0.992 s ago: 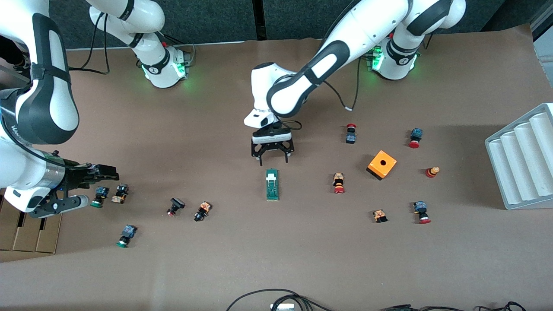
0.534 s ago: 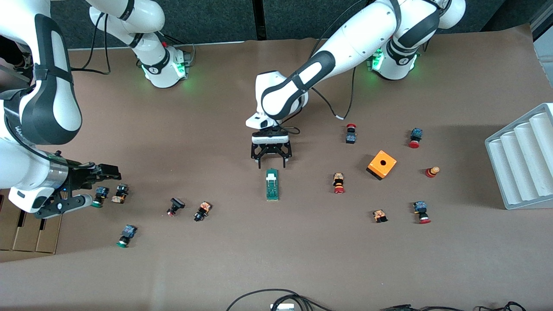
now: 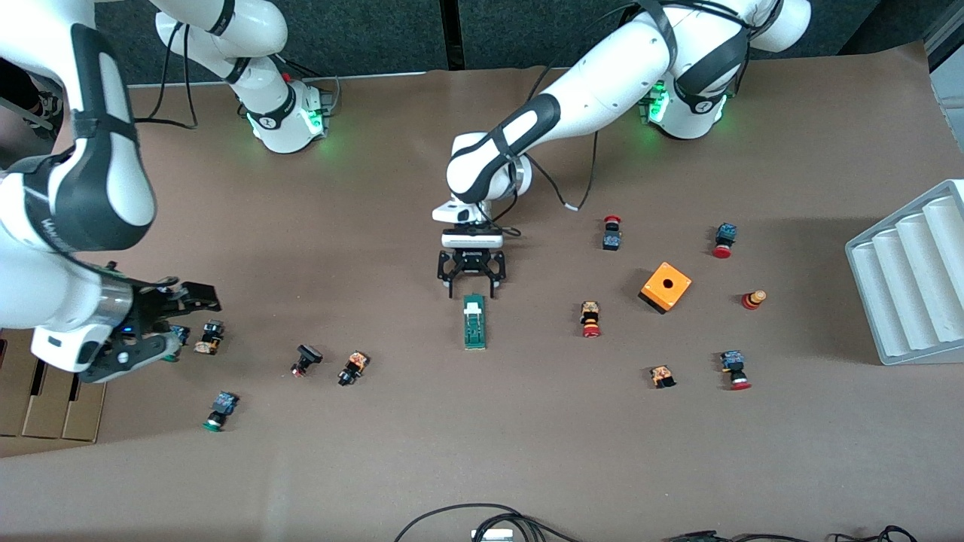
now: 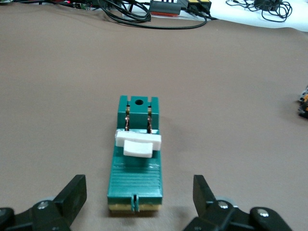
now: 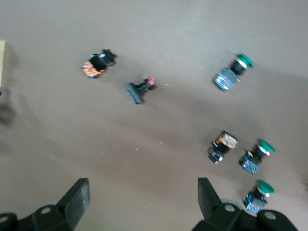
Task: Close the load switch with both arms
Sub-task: 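Grasp the switch base with the left gripper while the right gripper approaches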
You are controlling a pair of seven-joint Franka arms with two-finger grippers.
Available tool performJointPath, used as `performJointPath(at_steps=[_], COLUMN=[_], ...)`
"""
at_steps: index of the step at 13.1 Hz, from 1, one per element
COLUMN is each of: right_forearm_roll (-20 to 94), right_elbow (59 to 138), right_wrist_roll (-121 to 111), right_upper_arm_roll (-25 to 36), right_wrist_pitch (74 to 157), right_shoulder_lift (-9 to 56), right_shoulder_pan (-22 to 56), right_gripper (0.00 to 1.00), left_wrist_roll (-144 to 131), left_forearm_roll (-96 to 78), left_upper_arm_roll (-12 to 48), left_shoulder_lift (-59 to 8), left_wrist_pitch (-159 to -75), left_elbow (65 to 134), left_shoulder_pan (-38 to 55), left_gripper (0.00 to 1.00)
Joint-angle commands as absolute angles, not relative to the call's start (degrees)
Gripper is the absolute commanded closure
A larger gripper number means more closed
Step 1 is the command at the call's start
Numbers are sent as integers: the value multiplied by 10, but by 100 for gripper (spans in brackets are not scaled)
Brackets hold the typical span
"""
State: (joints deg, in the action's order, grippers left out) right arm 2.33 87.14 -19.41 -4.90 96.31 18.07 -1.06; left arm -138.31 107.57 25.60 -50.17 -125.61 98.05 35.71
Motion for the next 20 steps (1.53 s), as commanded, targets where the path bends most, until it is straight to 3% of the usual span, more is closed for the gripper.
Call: performJointPath(at_steps=[1, 8, 13, 20], right_forearm_roll=[35, 62, 60, 54], right_elbow=[859, 859, 859, 859], right_wrist_roll=[-229, -259, -281, -298], right_upper_arm_roll=[-48, -47, -47, -44], right_wrist_pitch=[969, 1063, 1133, 1213], right_shoulder_lift=[203, 289, 330, 375], right_shoulder_pan=[22, 156, 217, 288], right_gripper=[0, 0, 0, 0], left_wrist_roll=[-1399, -1403, -1429, -1429], left_forearm_roll=[1103, 1102, 1103, 1107], left_upper_arm_roll=[249, 249, 249, 241], left_shoulder_lift=[-518, -542, -542, -548], left_wrist_pitch=[-1247, -1188, -1181, -1171], left_elbow=[961, 946, 950, 950], left_shoulder_pan=[366, 392, 395, 411], left_gripper=[9, 16, 19, 30])
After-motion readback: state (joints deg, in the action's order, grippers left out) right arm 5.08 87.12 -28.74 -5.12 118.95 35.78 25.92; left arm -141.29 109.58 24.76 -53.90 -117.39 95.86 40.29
